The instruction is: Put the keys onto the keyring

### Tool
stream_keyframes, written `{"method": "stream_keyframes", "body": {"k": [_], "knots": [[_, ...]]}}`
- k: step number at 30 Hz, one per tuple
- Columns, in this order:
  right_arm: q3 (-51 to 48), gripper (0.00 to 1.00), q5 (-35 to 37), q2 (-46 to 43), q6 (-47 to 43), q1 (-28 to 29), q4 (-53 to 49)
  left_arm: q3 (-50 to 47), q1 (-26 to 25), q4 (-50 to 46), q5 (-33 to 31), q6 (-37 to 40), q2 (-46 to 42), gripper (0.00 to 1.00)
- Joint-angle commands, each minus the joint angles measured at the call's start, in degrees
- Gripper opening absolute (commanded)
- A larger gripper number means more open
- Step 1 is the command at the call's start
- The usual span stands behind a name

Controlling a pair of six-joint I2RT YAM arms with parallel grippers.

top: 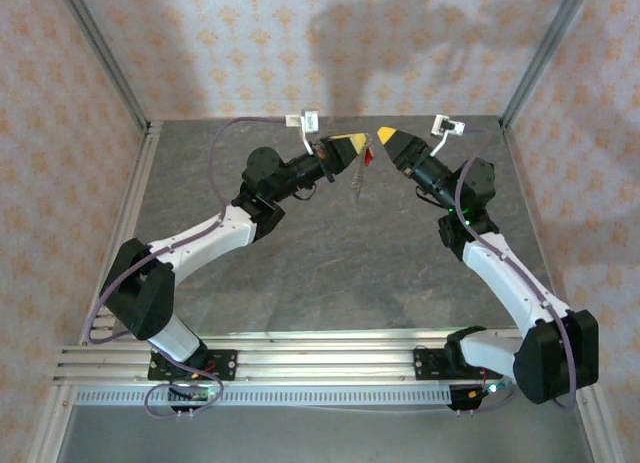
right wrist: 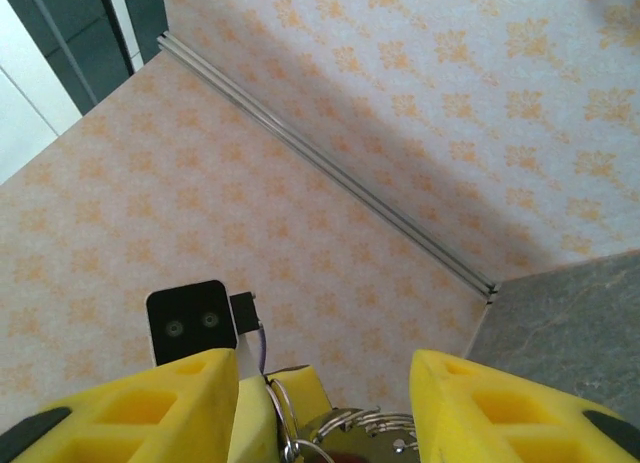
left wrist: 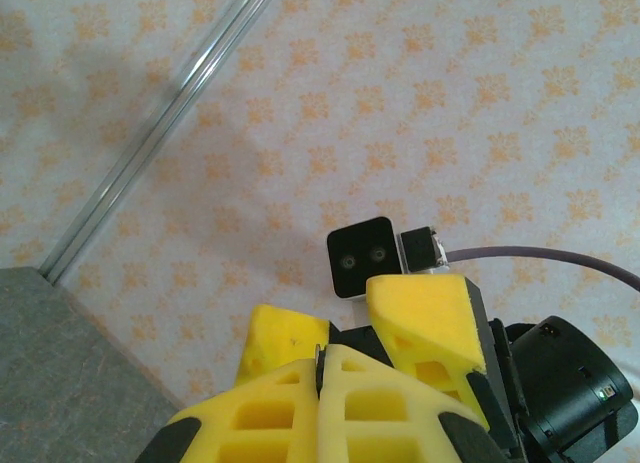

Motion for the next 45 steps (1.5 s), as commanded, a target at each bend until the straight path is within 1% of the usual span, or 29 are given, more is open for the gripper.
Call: {"method": "stream_keyframes", "body": {"k": [1,6,9,11,15,19,20,22,23,25,28,33,45], "knots": [[0.21,0.47,-1.49,0.59,0.89,1.04,5.08,0.12,0.06,2.97,0.03,-0.84,-0.17,0.0],[0.34,0.44,-1.34,2.82,0.5,2.64,5.56,0.14,0.03,2.48,-0.21,-0.83,-0.37,0.0],[0.43,0.41,-1.29,3.15,0.28,3.19,5.55,0.22,0.02,2.27,-0.31,-0.75,-0.45,0.0],[0.4,0.38,-1.24,3.33,0.18,3.37,5.54,0.3,-0.06,2.14,-0.44,-0.75,-0.42,0.0],[0.08,0.29,-1.08,3.58,0.1,3.56,5.6,0.38,-0.08,2.05,-0.58,-0.66,-0.34,0.0],[-0.54,0.29,-1.39,3.52,0.03,3.79,5.72,0.38,-0.09,1.96,-0.84,-0.62,-0.24,0.0],[-0.77,0.27,-1.36,3.42,-0.06,3.77,5.73,0.38,-0.1,1.96,-0.98,-0.66,-0.32,0.0],[-1.42,0.19,-1.38,3.17,-0.29,3.81,5.72,0.38,-0.07,1.8,-1.17,-0.66,-0.33,0.0],[-1.76,0.18,-1.46,3.08,-0.34,3.73,5.73,0.39,-0.06,1.78,-1.28,-0.57,-0.33,0.0],[-2.53,0.18,-1.25,2.66,-0.43,3.85,5.79,0.38,-0.07,1.52,-1.53,-0.57,-0.32,0.0],[-3.8,0.23,-0.91,1.78,-0.74,3.8,5.57,0.38,-0.07,1.35,-1.77,-0.47,-0.48,0.0],[-5.13,0.25,-0.81,1.07,-0.96,3.76,5.41,0.38,-0.09,1.0,-1.98,-0.31,-0.42,0.0],[-3.15,0.25,-0.82,1.57,-0.65,3.89,5.17,0.63,-0.46,0.47,-1.72,-0.22,-0.19,0.0]]}}
